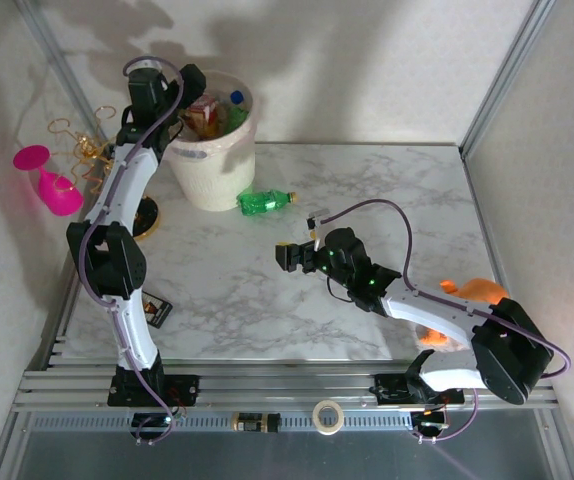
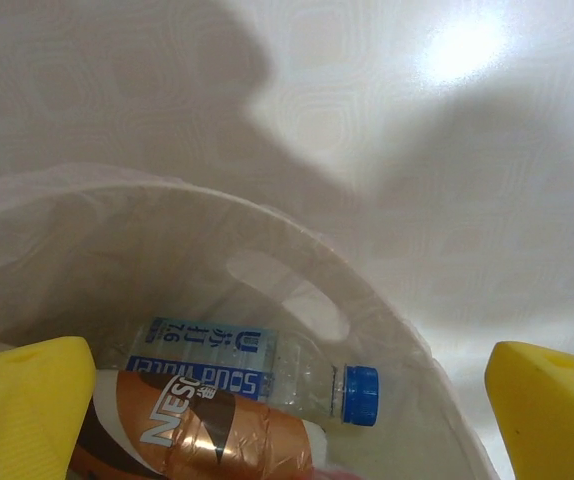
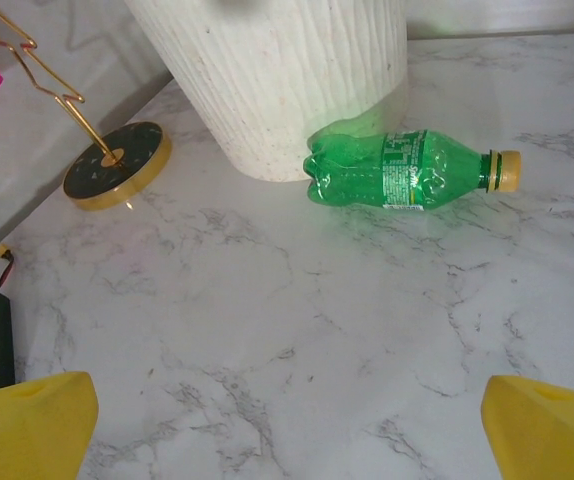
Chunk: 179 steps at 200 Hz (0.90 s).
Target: Put the plastic bottles in the bin
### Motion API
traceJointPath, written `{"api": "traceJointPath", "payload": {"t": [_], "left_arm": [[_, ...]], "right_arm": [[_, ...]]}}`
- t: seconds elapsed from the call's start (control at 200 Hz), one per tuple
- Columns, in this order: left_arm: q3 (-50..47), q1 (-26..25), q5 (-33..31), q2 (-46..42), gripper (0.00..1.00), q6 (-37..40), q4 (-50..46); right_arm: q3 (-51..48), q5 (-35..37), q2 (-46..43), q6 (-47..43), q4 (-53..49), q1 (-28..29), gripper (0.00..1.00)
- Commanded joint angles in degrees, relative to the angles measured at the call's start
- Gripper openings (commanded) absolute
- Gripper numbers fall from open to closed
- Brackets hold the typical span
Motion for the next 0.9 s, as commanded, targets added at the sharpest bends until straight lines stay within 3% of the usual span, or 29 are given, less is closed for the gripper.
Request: {"api": "traceJointPath", "payload": {"t": [0.0, 0.32, 0.476, 0.706, 0.891], "left_arm": [[1.34, 0.44, -0.16, -4.52, 0.99, 1.01, -0.92], [-8.26, -0.35, 1.82, -15.95, 0.99, 1.55, 4.09], [-19.29, -2.29, 2.06, -24.54, 1.0, 1.07, 10.67], [-36.77, -10.73, -2.94, -36.1, 1.0, 2.58, 19.32], [-42.05, -17.57, -2.16, -37.04, 1.0, 5.37, 19.05]], "right_arm": [[-0.31, 0.98, -1.01, 0.14, -0.12, 0.48, 0.99], [-0.53, 1.91, -0.6, 0.6, -0.18, 0.42, 0.99], [0.01, 4.07, 0.88, 0.65, -1.07, 0.45, 0.99], [1.8, 9.05, 3.27, 0.75, -2.99, 0.39, 0.99], [3.28, 16.45, 5.2, 4.89, -7.12, -0.77, 0.99]]}}
